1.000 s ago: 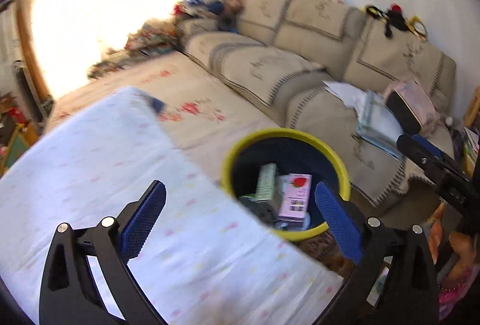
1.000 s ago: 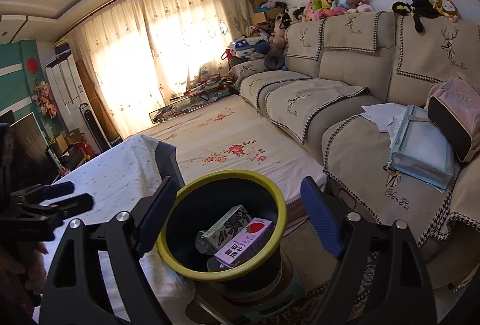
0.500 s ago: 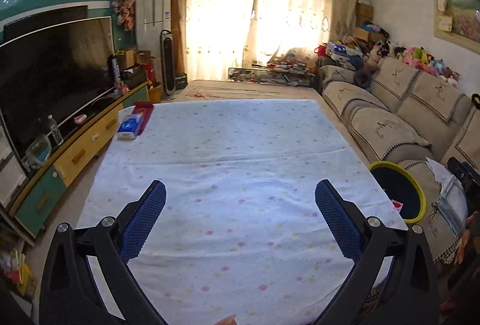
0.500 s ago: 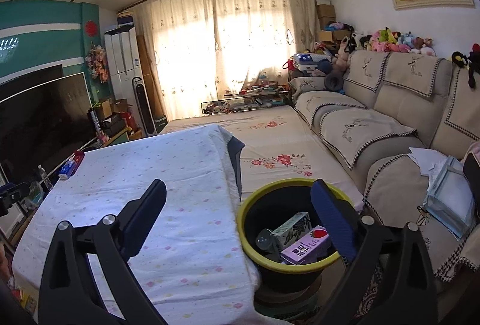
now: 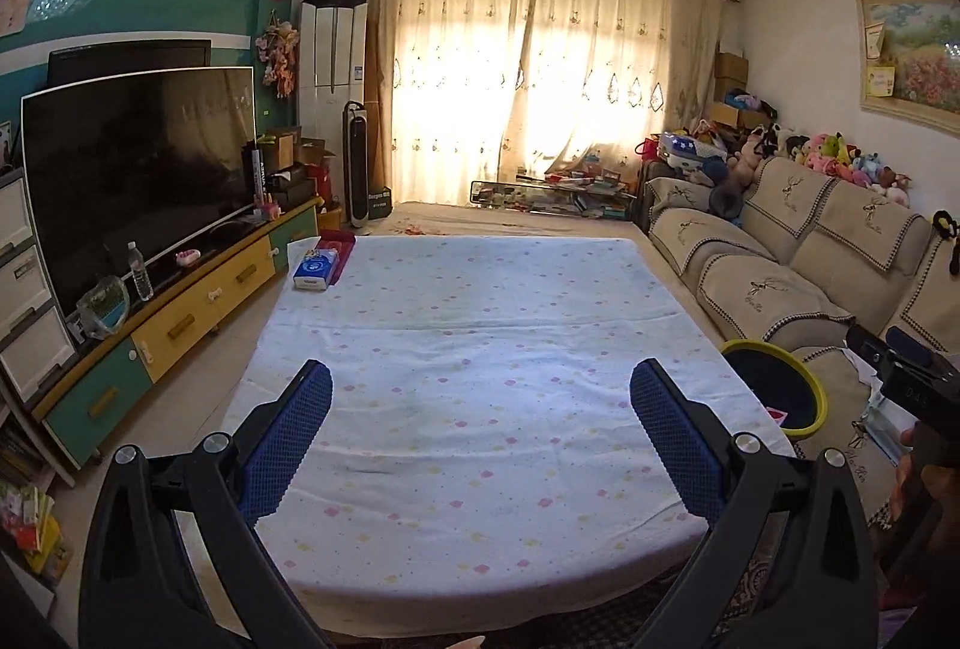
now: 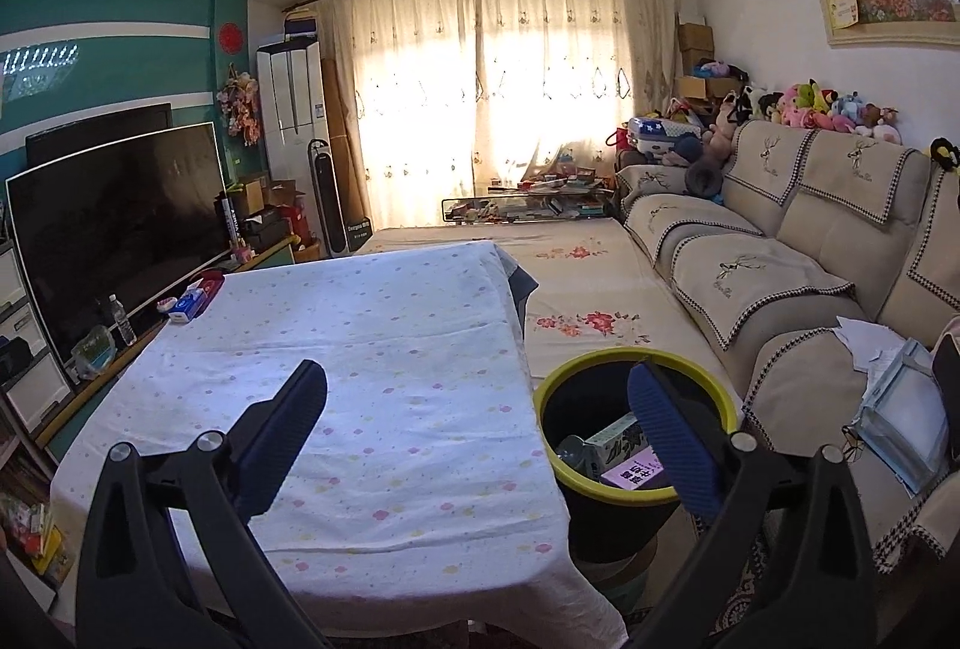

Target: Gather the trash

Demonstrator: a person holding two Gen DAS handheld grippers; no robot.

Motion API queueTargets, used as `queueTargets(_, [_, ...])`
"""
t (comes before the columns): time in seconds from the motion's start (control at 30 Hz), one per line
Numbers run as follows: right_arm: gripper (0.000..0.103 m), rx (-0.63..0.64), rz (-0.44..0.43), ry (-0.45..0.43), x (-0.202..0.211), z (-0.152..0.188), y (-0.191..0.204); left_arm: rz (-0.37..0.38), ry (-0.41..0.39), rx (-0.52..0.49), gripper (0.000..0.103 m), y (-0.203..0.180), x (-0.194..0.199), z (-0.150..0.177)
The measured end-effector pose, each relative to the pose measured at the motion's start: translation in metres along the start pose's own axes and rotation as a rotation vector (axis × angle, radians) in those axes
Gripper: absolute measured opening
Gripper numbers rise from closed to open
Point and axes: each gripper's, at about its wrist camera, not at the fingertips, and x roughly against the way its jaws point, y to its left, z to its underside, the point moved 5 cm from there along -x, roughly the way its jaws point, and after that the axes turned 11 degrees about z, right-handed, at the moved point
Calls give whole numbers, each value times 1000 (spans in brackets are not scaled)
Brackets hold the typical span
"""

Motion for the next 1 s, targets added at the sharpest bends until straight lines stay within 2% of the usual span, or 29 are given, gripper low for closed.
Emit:
queueTargets(0.1, [96,-23,13,1,-2,-2,-8,-19,-10,-19,98,-3,1,-3])
queueTargets(0.3, [96,-27,29,-2,-2,-6,-17,-10,8,-9,98,-7,-8,-4])
queueTargets(1.0, [96,2,4,-4,-1,-7,-1,-8,13,13,98,2,-13,-3])
